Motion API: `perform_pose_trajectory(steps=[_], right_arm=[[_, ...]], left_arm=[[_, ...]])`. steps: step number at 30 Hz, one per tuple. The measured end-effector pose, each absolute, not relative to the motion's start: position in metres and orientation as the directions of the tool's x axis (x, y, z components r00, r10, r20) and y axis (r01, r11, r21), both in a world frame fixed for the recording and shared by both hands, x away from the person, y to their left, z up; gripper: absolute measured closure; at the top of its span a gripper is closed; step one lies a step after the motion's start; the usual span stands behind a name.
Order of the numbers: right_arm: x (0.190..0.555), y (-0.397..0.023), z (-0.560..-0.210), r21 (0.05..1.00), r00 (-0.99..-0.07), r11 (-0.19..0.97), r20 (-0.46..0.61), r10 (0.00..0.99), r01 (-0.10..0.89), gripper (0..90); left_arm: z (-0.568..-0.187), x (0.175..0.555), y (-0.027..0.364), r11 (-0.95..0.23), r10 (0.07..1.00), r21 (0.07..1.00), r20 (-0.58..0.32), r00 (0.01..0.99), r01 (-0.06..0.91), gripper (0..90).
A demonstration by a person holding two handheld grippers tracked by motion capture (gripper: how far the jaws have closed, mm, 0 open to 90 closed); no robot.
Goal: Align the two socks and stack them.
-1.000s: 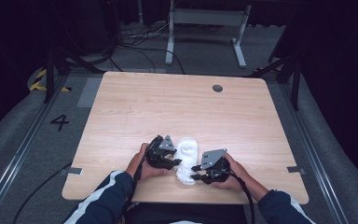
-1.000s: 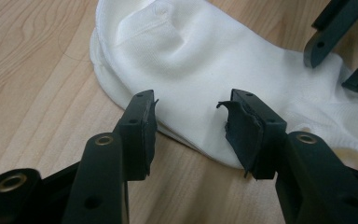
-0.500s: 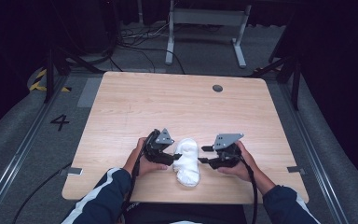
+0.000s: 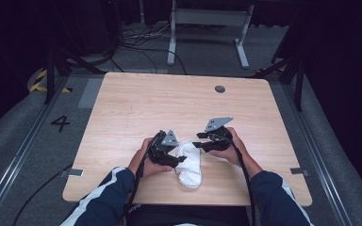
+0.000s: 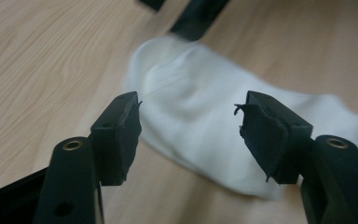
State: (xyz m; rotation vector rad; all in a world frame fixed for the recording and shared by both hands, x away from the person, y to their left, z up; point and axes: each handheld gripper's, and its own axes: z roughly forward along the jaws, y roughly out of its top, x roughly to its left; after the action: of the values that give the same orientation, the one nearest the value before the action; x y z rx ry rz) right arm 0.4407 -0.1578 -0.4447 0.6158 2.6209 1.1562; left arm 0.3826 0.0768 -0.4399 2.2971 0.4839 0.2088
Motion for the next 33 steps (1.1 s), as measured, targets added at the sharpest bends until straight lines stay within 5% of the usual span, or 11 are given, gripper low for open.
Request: perform_pose_trajectory(steps=[8,16,21,24,33], right_arm=[[0.449,-0.143,-0.454,0.700,-0.887,0.646,-0.038,0.460,0.305,55.8],[0.455,-0.136,-0.470,0.674,-0.884,0.653,0.000,0.468,0.345,50.6],[0.457,-0.139,-0.473,0.686,-0.890,0.630,0.056,0.453,0.364,60.3],[0.456,-0.138,-0.472,0.684,-0.904,0.633,0.093,0.417,0.362,79.9],[0.446,-0.138,-0.467,0.666,-0.916,0.682,0.004,0.402,0.302,84.5]], left_arm=[[-0.461,0.367,0.064,-0.717,0.313,0.653,-0.013,0.950,0.245,48.8],[-0.472,0.370,0.069,-0.710,0.298,0.661,-0.034,0.954,0.245,42.8],[-0.472,0.370,0.069,-0.711,0.296,0.659,-0.036,0.955,0.245,42.7],[-0.473,0.371,0.071,-0.711,0.285,0.662,-0.038,0.958,0.238,42.7],[-0.456,0.363,0.084,-0.664,0.298,0.706,-0.052,0.953,0.246,39.3]])
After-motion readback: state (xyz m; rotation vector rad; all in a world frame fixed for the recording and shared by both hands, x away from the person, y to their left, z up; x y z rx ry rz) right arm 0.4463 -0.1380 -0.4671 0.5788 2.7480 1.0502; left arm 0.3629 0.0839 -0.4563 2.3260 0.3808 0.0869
